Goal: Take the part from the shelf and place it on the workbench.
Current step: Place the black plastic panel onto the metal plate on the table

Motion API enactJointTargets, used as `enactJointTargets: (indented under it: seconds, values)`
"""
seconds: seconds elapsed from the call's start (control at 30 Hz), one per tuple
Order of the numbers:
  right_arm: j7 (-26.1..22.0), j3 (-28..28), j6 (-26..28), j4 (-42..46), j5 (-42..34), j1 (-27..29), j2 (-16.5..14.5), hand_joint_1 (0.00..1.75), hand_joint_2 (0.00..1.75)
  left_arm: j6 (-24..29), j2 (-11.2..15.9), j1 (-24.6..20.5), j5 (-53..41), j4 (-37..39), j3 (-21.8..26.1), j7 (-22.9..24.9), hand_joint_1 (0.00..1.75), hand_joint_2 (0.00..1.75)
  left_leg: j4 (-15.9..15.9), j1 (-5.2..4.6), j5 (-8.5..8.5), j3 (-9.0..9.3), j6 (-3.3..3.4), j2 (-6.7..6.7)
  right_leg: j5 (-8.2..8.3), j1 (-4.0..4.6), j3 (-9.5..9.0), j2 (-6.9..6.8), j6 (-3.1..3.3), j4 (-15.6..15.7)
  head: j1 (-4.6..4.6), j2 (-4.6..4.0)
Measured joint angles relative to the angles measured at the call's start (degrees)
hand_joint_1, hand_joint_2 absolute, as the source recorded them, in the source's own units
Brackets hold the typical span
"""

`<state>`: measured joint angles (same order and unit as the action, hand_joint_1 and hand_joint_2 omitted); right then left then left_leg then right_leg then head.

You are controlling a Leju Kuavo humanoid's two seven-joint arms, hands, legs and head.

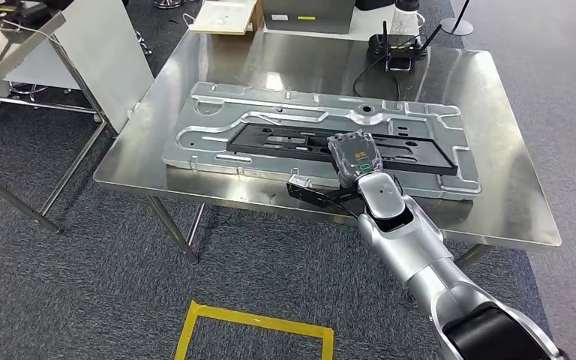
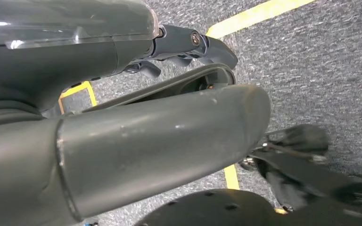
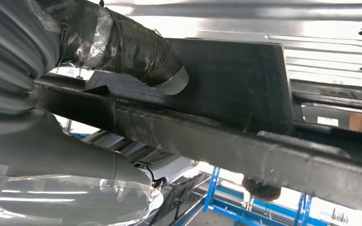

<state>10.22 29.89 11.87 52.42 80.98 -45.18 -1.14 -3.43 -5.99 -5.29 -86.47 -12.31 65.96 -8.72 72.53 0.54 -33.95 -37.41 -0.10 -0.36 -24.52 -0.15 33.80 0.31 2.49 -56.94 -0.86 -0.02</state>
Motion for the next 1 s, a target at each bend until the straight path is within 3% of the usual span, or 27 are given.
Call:
enactJointTargets:
  seconds: [0.03,0.07,0.1,0.17,0.2,0.23,0.37,0.43,0.5,0.53,0.57,0.6,0.7,0.73,0.83,0.87,0.93,1.0]
  values:
    - [-0.01,0.01,-0.01,-0.12,0.0,0.16,0.02,1.75,1.75,0.01,0.04,0.09,0.0,0.0,0.0,0.03,0.0,0.0,0.67,0.24,-0.83,-1.37,-0.27,0.01,-0.6,-0.1,-0.63,0.06,-0.2,-0.05,0.01,0.0]
    - [-0.01,0.02,-0.02,-0.25,-0.01,0.32,0.04,1.75,1.75,0.02,0.08,0.19,0.01,0.0,0.0,0.06,0.0,0.0,-0.45,0.46,-0.45,-1.87,-0.5,0.03,-1.23,-0.24,-1.34,0.11,-0.45,-0.15,0.0,0.0]
    - [-0.01,0.02,-0.02,-0.37,-0.01,0.43,0.06,1.75,1.75,0.04,0.15,0.28,0.01,0.0,0.0,0.08,0.0,0.0,-3.37,0.66,1.53,-1.54,-0.7,0.05,-1.94,-0.41,-2.12,0.14,-0.75,-0.29,0.01,0.0]
    - [0.02,0.03,-0.03,-0.59,-0.02,0.47,0.07,1.75,1.75,0.05,0.24,0.47,0.03,0.02,0.0,0.1,0.0,0.0,-10.57,0.89,7.63,-0.23,-0.96,0.29,-3.4,-0.62,-3.38,0.15,-1.48,-0.68,0.01,0.0]
    - [0.02,0.04,-0.04,-0.71,-0.03,0.41,0.08,1.75,1.75,0.07,0.26,0.46,0.04,0.04,0.0,0.11,0.0,0.0,-12.87,0.83,9.73,0.28,-0.76,0.43,-4.01,-0.62,-3.7,0.15,-1.91,-0.8,0.02,0.0]
    - [0.03,0.04,-0.05,-0.8,-0.03,0.36,0.09,1.75,1.75,0.08,0.26,0.44,0.05,0.07,0.0,0.11,0.0,0.0,-13.89,0.71,10.79,0.44,-0.39,0.53,-4.44,-0.55,-3.94,0.15,-2.35,-0.82,0.02,0.0]
    - [0.01,0.05,0.0,-0.9,-0.04,0.25,0.1,1.75,1.75,0.2,0.27,0.43,0.08,0.09,0.0,0.13,0.0,0.0,-14.3,0.57,10.03,1.9,1.7,0.43,-5.12,-0.67,-3.8,0.04,-3.62,-2.91,0.02,0.0]
    - [0.03,0.05,0.03,-0.99,-0.04,0.06,0.12,1.75,1.75,0.25,0.28,0.36,0.09,0.09,0.01,0.13,0.0,0.0,-14.55,0.56,9.37,2.93,2.35,0.39,-6.79,-0.75,-0.42,-0.06,-3.94,-8.76,0.01,0.0]
    - [0.02,0.05,0.04,-1.16,-0.04,0.11,0.13,1.75,1.75,0.28,0.28,0.27,0.1,0.09,0.01,0.13,0.0,0.0,-14.55,0.41,8.41,3.85,2.61,0.3,-9.35,-0.73,4.68,-0.06,-4.15,-15.69,0.02,0.0]
    - [0.01,0.05,0.03,-1.29,-0.04,0.28,0.13,1.75,1.75,0.3,0.28,0.26,0.11,0.09,0.01,0.13,0.0,0.0,-14.54,0.32,7.85,4.47,2.65,0.21,-9.97,-0.72,6.55,-0.07,-4.15,-17.41,0.02,0.0]
    - [0.01,0.05,0.03,-1.42,-0.04,0.44,0.14,1.75,1.75,0.3,0.28,0.27,0.11,0.09,0.01,0.13,0.0,0.0,-14.53,0.2,7.25,5.23,2.67,0.1,-9.56,-0.67,7.54,-0.07,-3.99,-17.22,0.01,0.0]
    - [0.02,0.05,0.02,-1.56,-0.04,0.53,0.16,1.75,1.75,0.3,0.28,0.31,0.11,0.09,0.01,0.13,0.0,0.0,-14.54,0.06,6.59,6.16,2.65,0.01,-7.86,-0.55,7.59,-0.07,-3.65,-15.04,0.01,0.0]
    - [0.09,0.05,0.01,-2.03,-0.07,0.53,0.46,1.75,1.75,0.25,0.09,0.43,0.11,0.19,0.02,0.13,0.0,0.0,-14.61,-0.33,4.57,8.66,2.25,-0.19,0.7,0.31,5.84,-0.07,-1.84,-4.74,0.11,0.0]
    - [0.11,0.05,0.01,-2.18,-0.1,0.5,0.54,1.75,1.75,0.23,0.01,0.37,0.13,0.24,0.03,0.15,0.0,0.0,-14.78,-0.36,4.05,9.04,1.95,-0.23,2.32,0.59,5.48,-0.13,-1.46,-2.98,0.12,0.0]
    - [0.18,0.05,0.04,-2.36,-0.16,0.36,0.54,1.75,1.75,0.23,0.0,0.09,0.2,0.28,0.04,0.18,0.0,0.0,-13.76,-0.37,4.23,9.18,0.96,-0.15,2.43,0.59,4.15,-0.14,-1.02,-1.4,0.03,0.0]
    - [0.23,0.04,0.06,-2.37,-0.17,0.29,0.55,1.75,1.75,0.23,0.05,0.08,0.21,0.28,0.04,0.17,0.0,0.0,-11.98,-0.36,4.73,8.48,0.72,-0.09,2.19,0.38,3.44,-0.08,-0.76,-0.89,0.04,0.0]
    - [0.32,0.03,0.07,-2.42,-0.18,0.16,0.52,1.75,1.75,0.23,0.15,0.07,0.22,0.29,0.04,0.16,0.0,0.0,-5.9,-0.2,4.33,4.76,0.19,-0.01,1.56,0.04,1.99,-0.05,-0.3,-0.23,0.03,0.0]
    - [0.33,0.04,0.08,-2.52,-0.18,0.17,0.46,1.75,1.75,0.22,0.15,0.07,0.22,0.3,0.04,0.17,0.0,0.0,0.51,0.02,1.22,-0.07,-0.44,0.0,0.49,-0.04,0.76,0.03,-0.13,-0.07,0.05,0.0]
